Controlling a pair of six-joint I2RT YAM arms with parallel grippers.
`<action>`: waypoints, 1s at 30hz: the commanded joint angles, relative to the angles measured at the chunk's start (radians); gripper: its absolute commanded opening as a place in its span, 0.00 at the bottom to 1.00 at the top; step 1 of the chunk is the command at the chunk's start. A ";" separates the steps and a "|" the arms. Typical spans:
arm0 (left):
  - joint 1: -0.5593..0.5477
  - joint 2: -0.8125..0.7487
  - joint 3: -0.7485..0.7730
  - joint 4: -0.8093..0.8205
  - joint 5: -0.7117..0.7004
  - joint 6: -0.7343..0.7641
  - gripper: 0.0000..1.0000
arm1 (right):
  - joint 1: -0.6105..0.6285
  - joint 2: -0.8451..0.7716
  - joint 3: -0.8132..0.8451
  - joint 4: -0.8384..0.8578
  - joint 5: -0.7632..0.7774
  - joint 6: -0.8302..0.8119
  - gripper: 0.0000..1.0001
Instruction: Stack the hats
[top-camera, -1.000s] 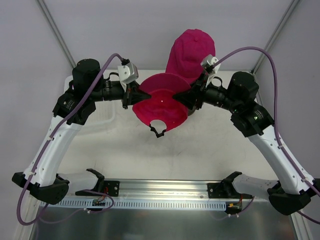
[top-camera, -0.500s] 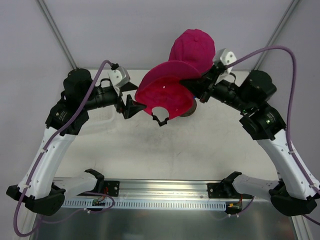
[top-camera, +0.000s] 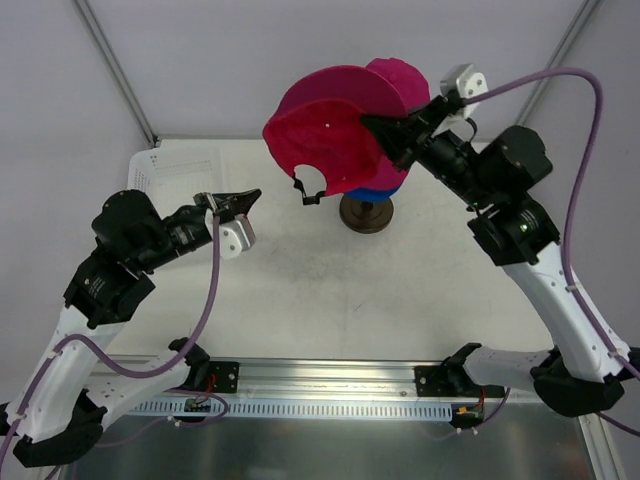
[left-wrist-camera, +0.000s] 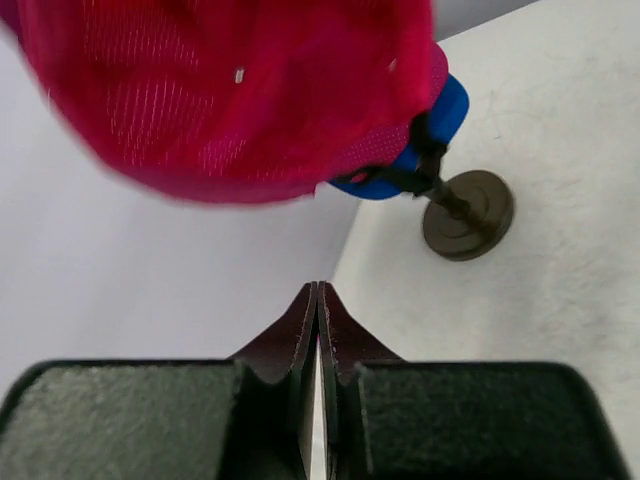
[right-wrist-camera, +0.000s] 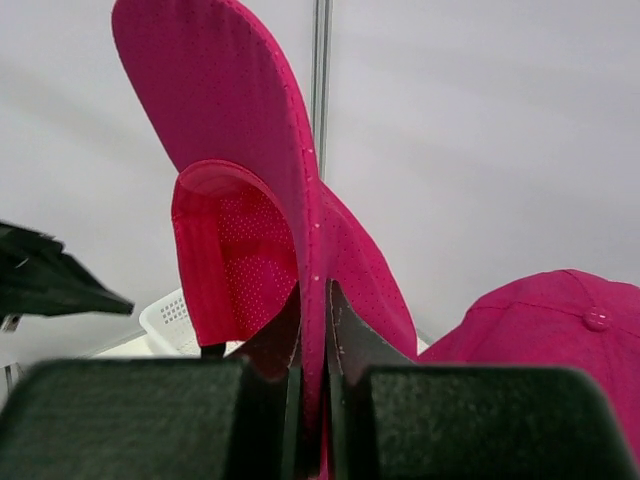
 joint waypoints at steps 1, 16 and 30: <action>-0.085 -0.020 -0.020 0.104 -0.087 0.316 0.00 | 0.033 0.071 0.088 0.089 0.056 0.036 0.00; -0.142 0.246 0.105 0.116 -0.475 0.487 0.00 | 0.204 0.317 0.298 0.100 0.131 -0.151 0.00; -0.145 0.353 0.106 0.117 -0.622 0.470 0.00 | 0.318 0.294 0.275 0.076 0.121 -0.222 0.00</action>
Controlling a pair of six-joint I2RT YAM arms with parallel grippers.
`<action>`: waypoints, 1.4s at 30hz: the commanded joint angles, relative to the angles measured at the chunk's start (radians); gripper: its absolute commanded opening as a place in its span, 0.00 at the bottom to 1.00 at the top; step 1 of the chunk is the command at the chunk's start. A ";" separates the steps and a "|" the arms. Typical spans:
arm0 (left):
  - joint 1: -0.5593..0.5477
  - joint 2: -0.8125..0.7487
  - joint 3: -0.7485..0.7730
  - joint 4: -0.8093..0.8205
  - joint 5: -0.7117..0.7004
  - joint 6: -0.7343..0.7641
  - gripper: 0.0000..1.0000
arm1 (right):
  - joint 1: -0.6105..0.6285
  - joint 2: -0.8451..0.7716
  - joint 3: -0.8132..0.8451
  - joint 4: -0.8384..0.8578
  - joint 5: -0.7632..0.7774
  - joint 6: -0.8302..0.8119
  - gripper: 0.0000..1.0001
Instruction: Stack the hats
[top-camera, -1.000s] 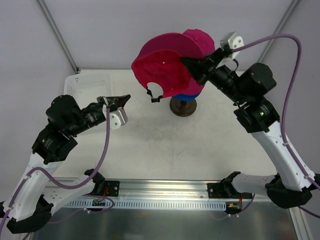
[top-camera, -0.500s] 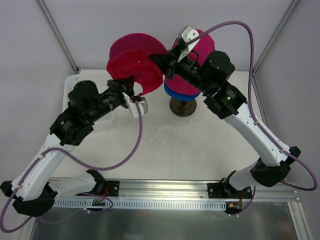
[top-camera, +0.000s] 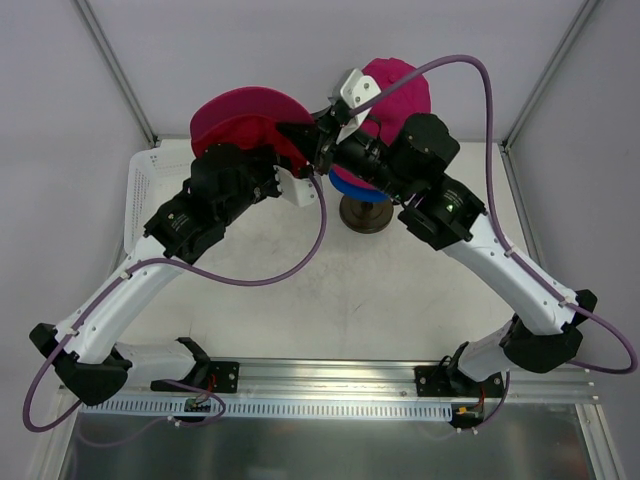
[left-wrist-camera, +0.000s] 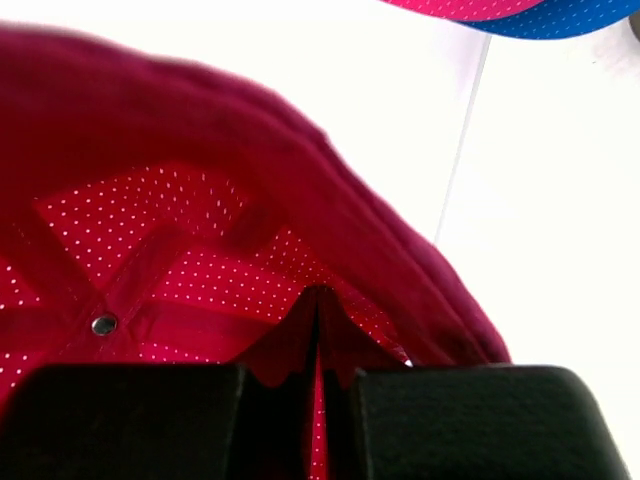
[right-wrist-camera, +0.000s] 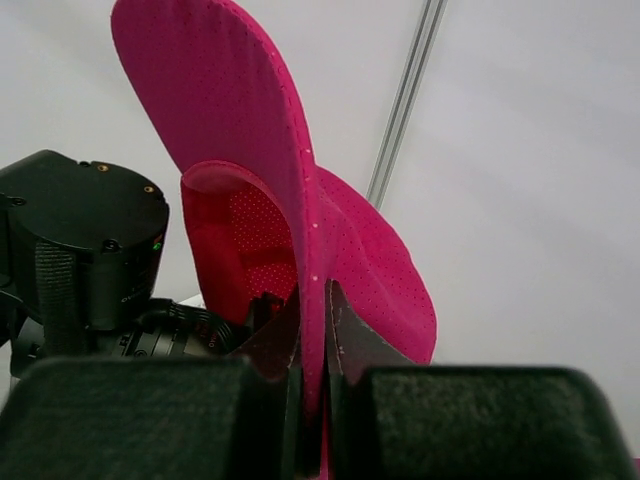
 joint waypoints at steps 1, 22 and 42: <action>-0.004 -0.012 0.012 0.025 -0.058 0.000 0.00 | 0.018 -0.039 0.011 0.059 0.015 -0.033 0.00; -0.027 -0.279 0.028 0.025 0.515 -0.392 0.99 | -0.334 0.094 0.205 0.338 -0.011 -0.303 0.00; -0.024 -0.247 -0.090 0.027 0.447 -0.579 0.99 | -0.860 0.310 0.353 0.680 -0.271 -0.087 0.00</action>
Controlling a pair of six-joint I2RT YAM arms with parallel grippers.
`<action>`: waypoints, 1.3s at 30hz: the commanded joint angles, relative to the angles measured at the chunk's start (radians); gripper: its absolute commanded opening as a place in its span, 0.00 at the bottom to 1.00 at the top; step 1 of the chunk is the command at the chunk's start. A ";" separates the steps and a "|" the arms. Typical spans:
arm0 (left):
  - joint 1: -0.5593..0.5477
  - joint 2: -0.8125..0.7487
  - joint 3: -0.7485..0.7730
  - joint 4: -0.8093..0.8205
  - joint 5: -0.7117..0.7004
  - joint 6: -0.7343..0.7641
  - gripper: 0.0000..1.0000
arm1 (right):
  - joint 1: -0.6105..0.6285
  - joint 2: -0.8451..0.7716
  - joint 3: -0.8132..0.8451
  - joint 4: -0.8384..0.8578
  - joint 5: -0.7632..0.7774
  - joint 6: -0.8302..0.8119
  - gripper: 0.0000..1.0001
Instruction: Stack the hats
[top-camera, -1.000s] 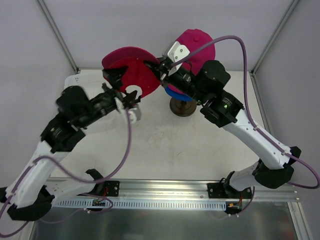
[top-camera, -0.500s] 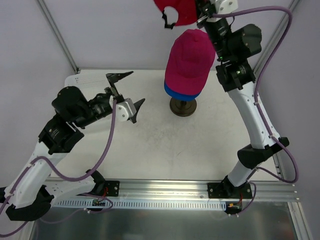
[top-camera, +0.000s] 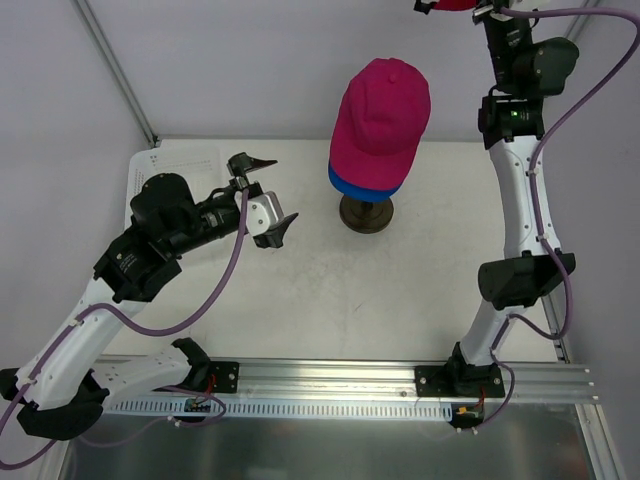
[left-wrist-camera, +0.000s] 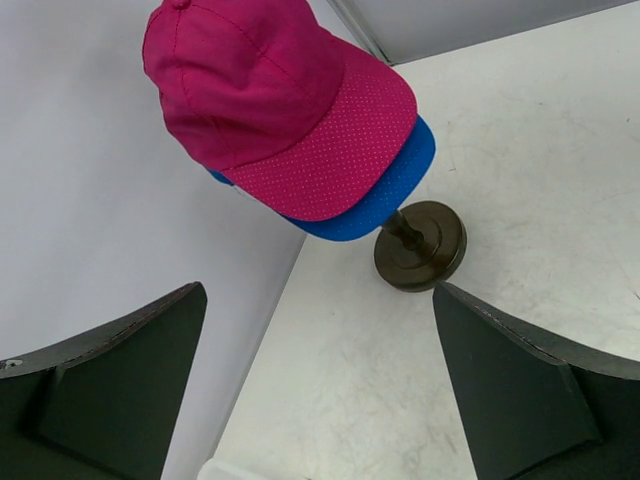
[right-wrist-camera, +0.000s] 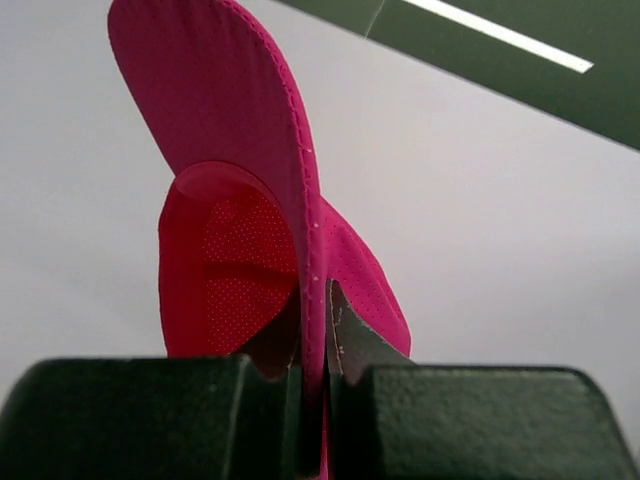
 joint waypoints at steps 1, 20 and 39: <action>-0.003 0.003 -0.005 0.033 -0.028 -0.052 0.99 | -0.046 -0.064 -0.062 0.101 -0.140 0.066 0.00; 0.024 0.022 -0.008 0.035 0.003 -0.089 0.99 | -0.007 -0.307 -0.610 0.207 -0.479 -0.271 0.00; 0.026 0.033 -0.005 0.035 0.007 -0.086 0.99 | -0.033 -0.128 -0.377 0.238 -0.356 -0.347 0.00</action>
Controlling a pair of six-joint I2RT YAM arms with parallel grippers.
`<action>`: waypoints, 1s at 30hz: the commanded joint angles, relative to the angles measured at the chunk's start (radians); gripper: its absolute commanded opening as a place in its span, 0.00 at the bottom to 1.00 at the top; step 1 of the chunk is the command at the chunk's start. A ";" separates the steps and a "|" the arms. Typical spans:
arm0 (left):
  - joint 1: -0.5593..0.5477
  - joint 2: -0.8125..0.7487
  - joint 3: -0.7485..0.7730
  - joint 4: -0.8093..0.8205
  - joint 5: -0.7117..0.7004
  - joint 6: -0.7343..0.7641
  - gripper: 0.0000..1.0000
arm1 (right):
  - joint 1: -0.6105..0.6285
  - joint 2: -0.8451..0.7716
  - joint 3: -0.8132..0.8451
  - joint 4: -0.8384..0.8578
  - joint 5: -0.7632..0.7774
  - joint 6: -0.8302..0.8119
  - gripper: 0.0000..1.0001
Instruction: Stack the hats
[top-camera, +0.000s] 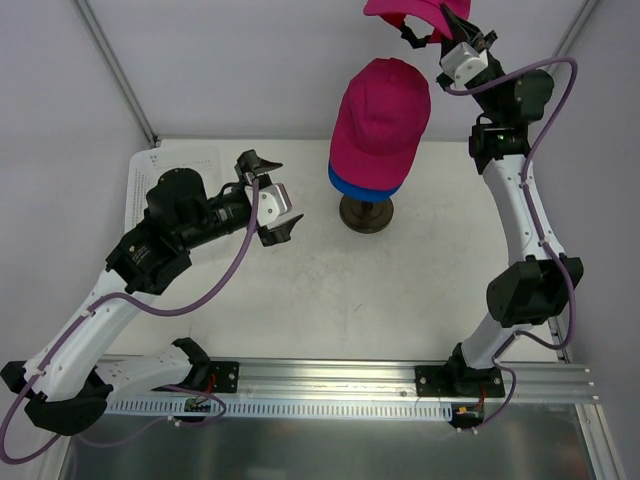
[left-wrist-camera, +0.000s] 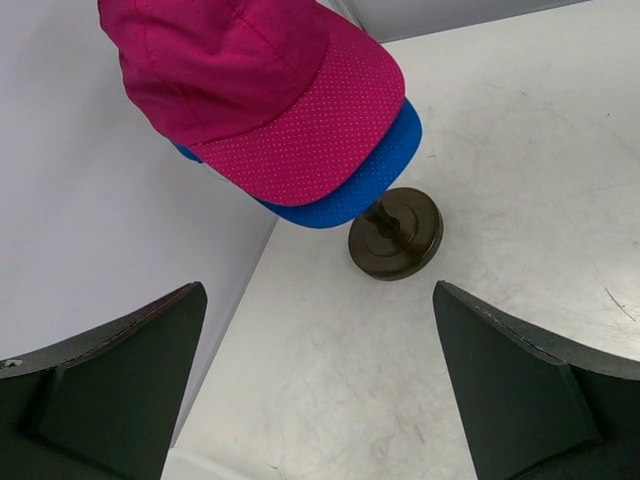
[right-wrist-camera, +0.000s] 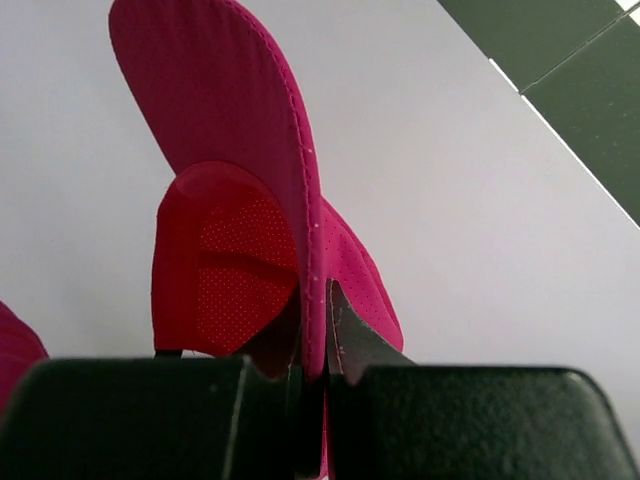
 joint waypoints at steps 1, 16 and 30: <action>0.011 -0.008 0.005 0.036 -0.001 -0.013 0.99 | -0.005 0.032 0.070 0.095 0.010 0.020 0.00; 0.020 -0.010 -0.001 0.028 0.013 -0.048 0.99 | -0.006 -0.098 -0.278 0.292 -0.116 -0.025 0.00; 0.018 0.058 0.022 0.019 0.015 -0.080 0.99 | -0.005 -0.232 -0.499 0.448 -0.151 -0.030 0.00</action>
